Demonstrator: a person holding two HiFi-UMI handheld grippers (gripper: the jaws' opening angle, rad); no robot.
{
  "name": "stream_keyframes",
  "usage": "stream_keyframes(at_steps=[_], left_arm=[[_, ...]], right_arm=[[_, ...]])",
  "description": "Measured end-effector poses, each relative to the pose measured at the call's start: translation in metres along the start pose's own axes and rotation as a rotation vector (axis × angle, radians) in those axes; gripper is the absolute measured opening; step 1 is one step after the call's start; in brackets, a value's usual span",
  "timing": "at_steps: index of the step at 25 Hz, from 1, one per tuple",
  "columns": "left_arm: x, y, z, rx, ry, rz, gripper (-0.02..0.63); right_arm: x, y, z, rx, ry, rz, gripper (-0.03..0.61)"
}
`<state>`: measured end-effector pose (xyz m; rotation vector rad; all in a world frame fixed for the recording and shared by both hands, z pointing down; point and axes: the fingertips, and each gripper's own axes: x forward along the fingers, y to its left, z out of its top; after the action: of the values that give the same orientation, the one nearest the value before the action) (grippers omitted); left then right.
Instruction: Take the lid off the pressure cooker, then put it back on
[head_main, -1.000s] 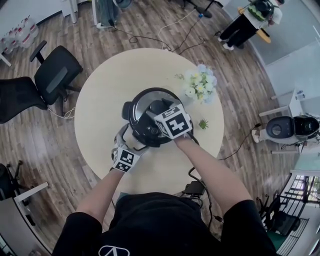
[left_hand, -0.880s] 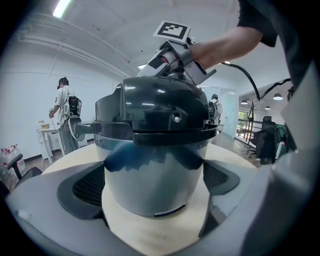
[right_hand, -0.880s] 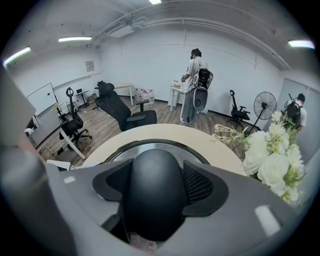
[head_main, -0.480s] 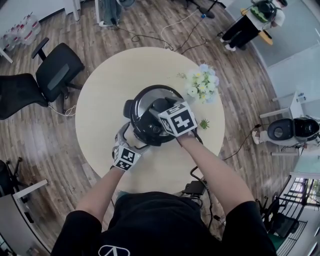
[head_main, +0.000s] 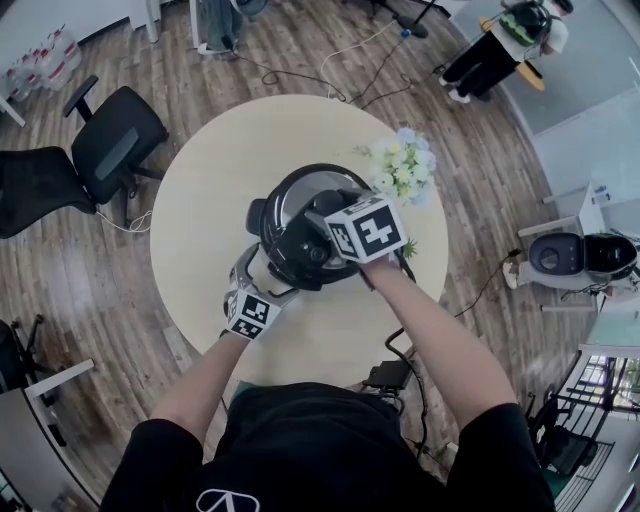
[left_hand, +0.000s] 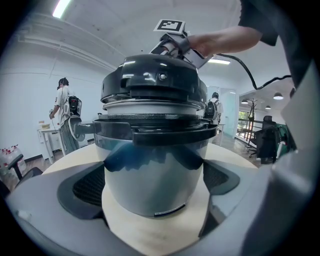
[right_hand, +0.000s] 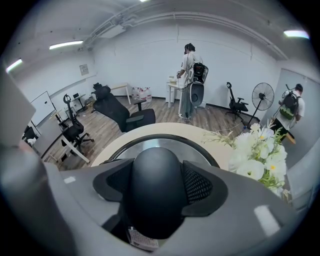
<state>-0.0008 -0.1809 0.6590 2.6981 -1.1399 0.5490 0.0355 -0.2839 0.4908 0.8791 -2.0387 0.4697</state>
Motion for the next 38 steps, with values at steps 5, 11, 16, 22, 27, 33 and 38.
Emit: stream_keyframes(at_steps=[5, 11, 16, 22, 27, 33, 38], left_arm=[[0.001, 0.001, -0.001, 0.0, 0.001, 0.0, 0.591], [0.001, 0.0, -0.001, 0.002, -0.005, 0.0, 0.591], [0.002, 0.0, -0.002, 0.003, -0.003, 0.001, 0.59], [0.001, 0.0, -0.001, 0.009, -0.008, 0.002, 0.591], [-0.001, -0.001, 0.003, 0.012, -0.006, 0.003, 0.591], [0.0, -0.001, 0.005, 0.015, -0.007, 0.003, 0.591], [-0.003, -0.002, 0.009, 0.017, -0.008, 0.004, 0.591]], right_arm=[[-0.016, -0.002, 0.001, -0.002, 0.021, 0.016, 0.308], [-0.05, 0.002, -0.002, 0.0, 0.03, 0.048, 0.307], [-0.076, 0.003, -0.016, -0.009, 0.045, 0.058, 0.307], [-0.115, -0.002, -0.05, 0.027, 0.041, 0.041, 0.305], [-0.138, -0.016, -0.091, 0.077, 0.053, -0.006, 0.304], [-0.164, -0.034, -0.142, 0.146, 0.065, -0.068, 0.302], [-0.176, -0.05, -0.186, 0.217, 0.082, -0.125, 0.302]])
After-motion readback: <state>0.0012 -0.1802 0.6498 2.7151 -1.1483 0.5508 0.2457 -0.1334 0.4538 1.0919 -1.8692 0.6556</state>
